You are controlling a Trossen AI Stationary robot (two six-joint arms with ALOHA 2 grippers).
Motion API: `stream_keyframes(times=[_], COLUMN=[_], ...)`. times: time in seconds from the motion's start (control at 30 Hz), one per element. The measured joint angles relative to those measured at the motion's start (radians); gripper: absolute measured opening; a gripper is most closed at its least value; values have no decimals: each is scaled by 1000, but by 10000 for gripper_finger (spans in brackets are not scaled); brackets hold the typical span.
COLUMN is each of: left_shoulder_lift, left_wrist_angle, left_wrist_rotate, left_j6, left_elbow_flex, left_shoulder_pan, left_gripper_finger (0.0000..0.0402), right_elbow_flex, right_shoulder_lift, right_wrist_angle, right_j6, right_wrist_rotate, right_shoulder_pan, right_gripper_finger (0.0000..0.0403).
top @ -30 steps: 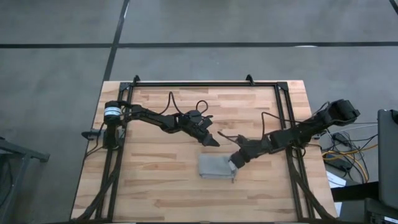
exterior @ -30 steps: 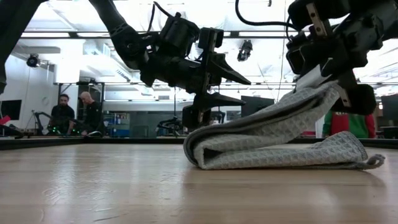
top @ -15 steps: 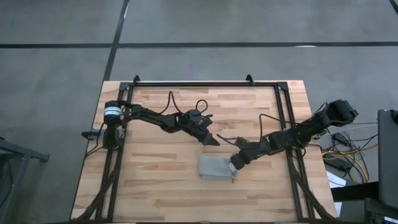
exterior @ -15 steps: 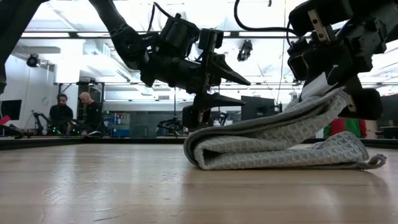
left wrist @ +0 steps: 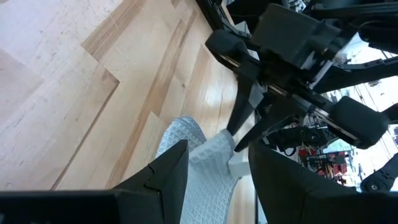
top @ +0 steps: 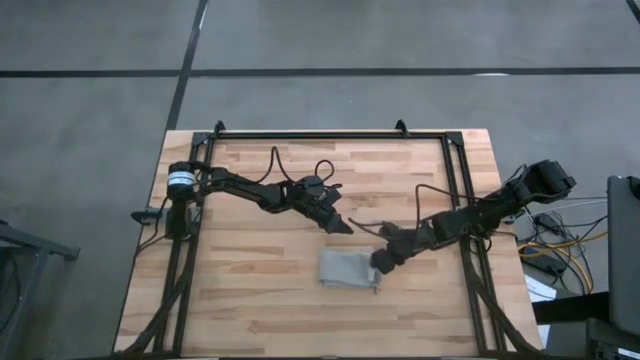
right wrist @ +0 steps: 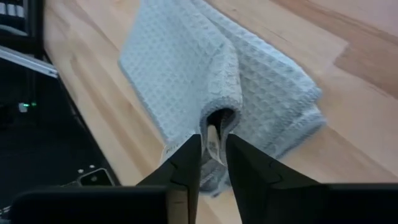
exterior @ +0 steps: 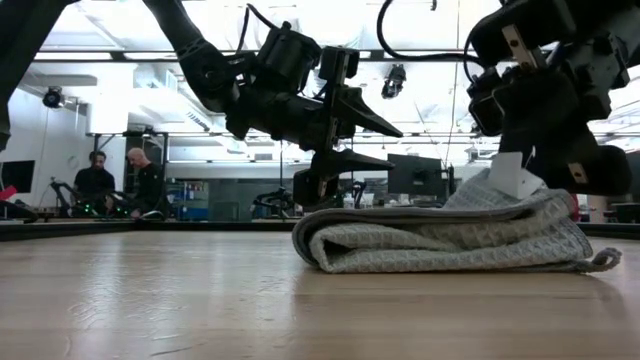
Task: Fold microfiber towels
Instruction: Fold the microfiber cloth on the table
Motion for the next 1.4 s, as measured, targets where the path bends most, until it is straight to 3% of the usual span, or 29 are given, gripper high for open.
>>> stream_keyframes(times=[0.27, 0.4, 0.63, 0.87, 1.03, 1.23, 1.4], left_shoulder_lift=[0, 0, 0, -12, -35, -108, -178], left_wrist_angle=[0, -1, -31, -135, -169, -279, -579], left_wrist_rotate=[3, 59, 193, 201, 155, -30, -143], left_j6=[-7, -32, -57, -61, -30, 78, 152], left_elbow_flex=[0, 0, 0, 0, 0, 0, 1], left_shoulder_pan=[0, 0, 1, -14, -31, -49, -69], left_gripper_finger=[172, 172, 172, 172, 172, 172, 172], right_elbow_flex=[-1, -3, -3, -2, -2, -2, -2], right_shoulder_lift=[0, 0, 0, 0, -1, -31, -92], right_wrist_angle=[-147, -273, -272, -266, -264, -262, -258], right_j6=[-13, 14, -67, -73, -107, -149, -165], right_wrist_rotate=[4, 26, 232, 264, 259, 253, 204], right_shoulder_pan=[-1, -1, -4, -3, -3, -3, -3], right_gripper_finger=[88, 88, 77, 68, 72, 69, 62])
